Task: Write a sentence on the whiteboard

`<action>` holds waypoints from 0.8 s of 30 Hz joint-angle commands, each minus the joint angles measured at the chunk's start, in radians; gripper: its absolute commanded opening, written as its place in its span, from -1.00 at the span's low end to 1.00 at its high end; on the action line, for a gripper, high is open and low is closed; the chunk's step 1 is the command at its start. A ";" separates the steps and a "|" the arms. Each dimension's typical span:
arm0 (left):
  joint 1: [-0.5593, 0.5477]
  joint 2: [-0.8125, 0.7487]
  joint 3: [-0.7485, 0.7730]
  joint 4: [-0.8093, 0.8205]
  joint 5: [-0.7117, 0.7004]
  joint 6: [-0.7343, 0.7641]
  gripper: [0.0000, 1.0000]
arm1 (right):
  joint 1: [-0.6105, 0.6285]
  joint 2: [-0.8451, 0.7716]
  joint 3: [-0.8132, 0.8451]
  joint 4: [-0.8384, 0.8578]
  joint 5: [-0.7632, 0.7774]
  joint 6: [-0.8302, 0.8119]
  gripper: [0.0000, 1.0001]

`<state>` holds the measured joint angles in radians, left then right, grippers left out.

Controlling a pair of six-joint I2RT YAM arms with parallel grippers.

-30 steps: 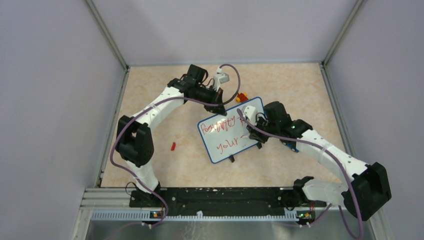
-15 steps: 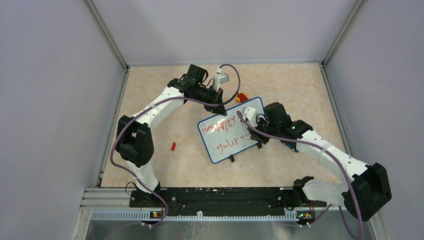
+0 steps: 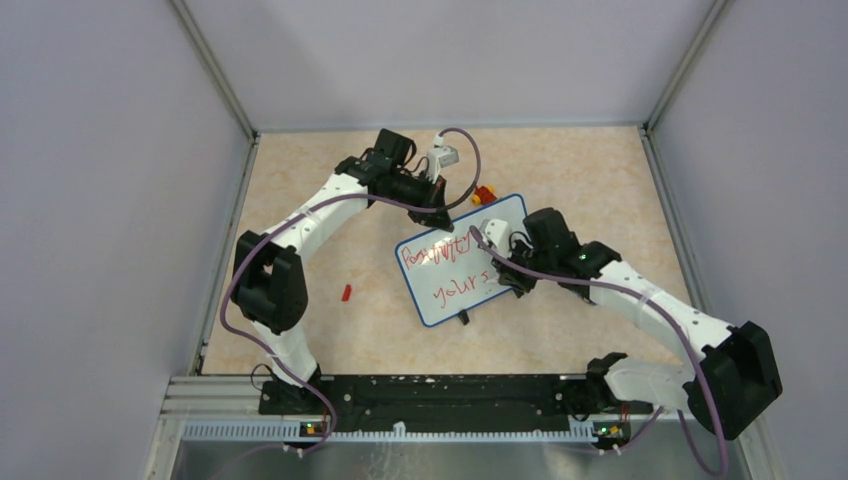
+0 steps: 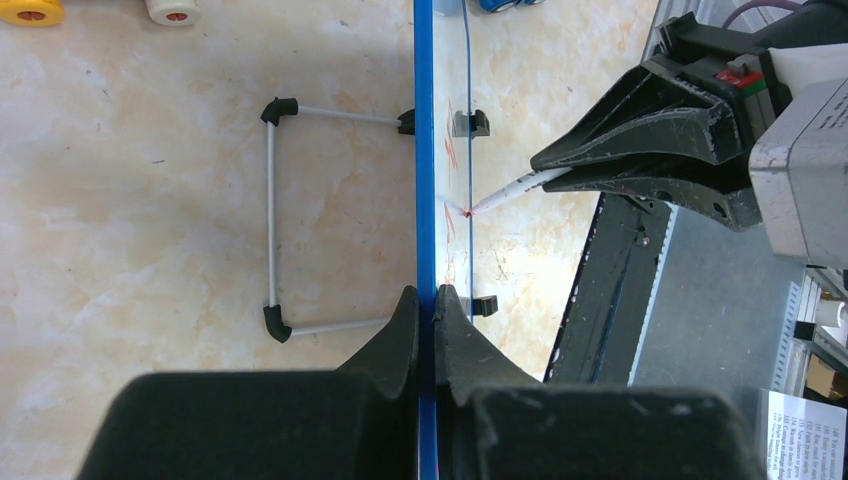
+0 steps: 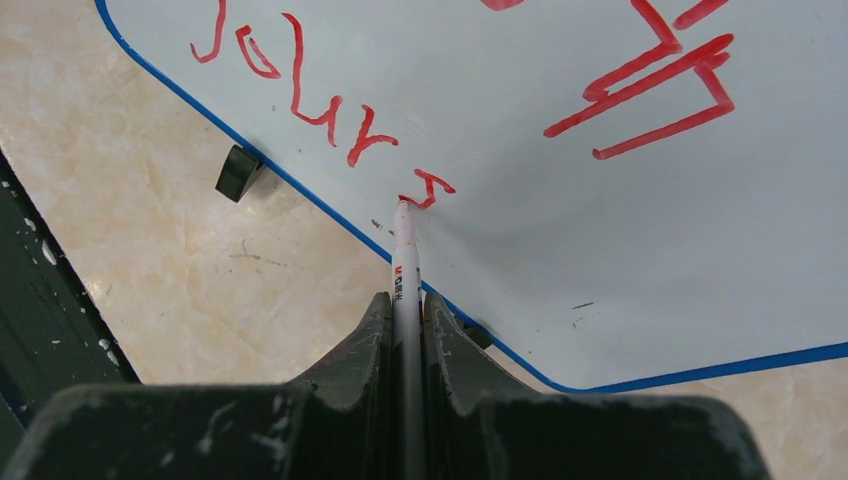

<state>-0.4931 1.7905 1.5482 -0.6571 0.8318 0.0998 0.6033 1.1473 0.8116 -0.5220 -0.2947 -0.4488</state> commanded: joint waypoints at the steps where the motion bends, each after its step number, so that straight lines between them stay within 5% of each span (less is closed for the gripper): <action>1: -0.030 0.007 -0.013 -0.019 -0.012 0.038 -1.00 | 0.021 0.020 0.044 0.039 -0.030 0.017 -1.00; 24: -0.030 -0.001 -0.019 -0.019 -0.005 0.038 -1.00 | -0.097 -0.042 0.047 -0.018 -0.051 0.011 -1.00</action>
<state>-0.4931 1.7905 1.5482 -0.6575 0.8337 0.1028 0.5121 1.1019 0.8394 -0.5510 -0.3515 -0.4271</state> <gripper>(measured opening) 0.025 0.089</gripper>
